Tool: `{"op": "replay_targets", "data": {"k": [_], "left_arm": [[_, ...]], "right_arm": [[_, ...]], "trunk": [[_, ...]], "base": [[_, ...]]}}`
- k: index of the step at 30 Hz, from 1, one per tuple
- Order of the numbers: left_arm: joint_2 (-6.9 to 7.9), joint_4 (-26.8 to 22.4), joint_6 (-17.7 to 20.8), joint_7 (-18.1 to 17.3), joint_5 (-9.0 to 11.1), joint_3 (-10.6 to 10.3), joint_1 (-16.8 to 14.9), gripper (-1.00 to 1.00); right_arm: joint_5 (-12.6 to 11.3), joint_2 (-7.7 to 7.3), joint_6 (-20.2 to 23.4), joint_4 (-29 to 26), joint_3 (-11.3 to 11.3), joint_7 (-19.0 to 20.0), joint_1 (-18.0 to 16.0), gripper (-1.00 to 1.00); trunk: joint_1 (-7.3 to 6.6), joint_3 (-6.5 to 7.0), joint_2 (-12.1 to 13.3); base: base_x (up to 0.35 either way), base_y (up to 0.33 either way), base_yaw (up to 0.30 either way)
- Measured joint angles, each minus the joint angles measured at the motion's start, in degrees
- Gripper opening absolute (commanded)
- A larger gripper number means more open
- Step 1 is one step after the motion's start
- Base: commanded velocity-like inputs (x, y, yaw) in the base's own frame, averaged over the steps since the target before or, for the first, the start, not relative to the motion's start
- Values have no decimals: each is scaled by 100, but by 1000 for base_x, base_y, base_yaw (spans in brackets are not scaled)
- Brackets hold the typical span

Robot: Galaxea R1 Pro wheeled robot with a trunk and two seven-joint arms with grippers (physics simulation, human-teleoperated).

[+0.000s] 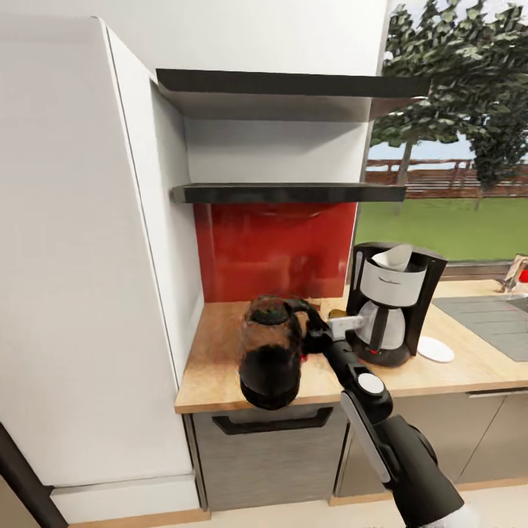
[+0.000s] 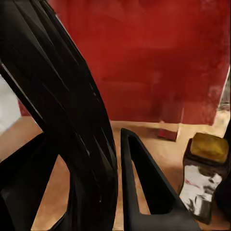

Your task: Set up a coffee station on the kitchen countertop: keep the coffee maker on the countertop, move the bottle of coffee from the kitchen shelf to the counter next to the coffee maker, place a paper coffee filter on top of the coffee maker, put the saucer next to the coffee maker with the coffee cup on the saucer, and place the electric kettle next to the coffee maker.

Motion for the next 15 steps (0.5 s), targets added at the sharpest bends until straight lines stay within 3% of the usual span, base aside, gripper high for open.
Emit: {"op": "replay_targets", "data": {"k": [1, 4, 5, 11, 15], "left_arm": [[0, -3, 1, 0, 0, 2, 2, 100], [0, -3, 1, -4, 0, 1, 2, 100], [0, -2, 1, -2, 0, -4, 2, 100], [0, -2, -6, -8, -7, -21, 2, 100], [-3, -2, -11, -15, -8, -30, 2, 100]], "right_arm": [[43, 2, 7, 31, -334, -203, -4, -100], [-8, 13, 12, 70, -271, -829, -3, -100], [-63, 33, -1, 103, -246, -1474, -1, -100], [-46, 44, -151, 334, -283, -1794, -2, -100], [-58, 37, -338, 384, -320, -2298, -3, -100]], "trunk": [[1, 0, 2], [1, 0, 1], [1, 0, 1], [1, 1, 1], [1, 1, 1]], "base": [[0, 5, -2], [0, 2, -1], [0, 0, 0], [0, 0, 0], [0, 0, 0]]}}
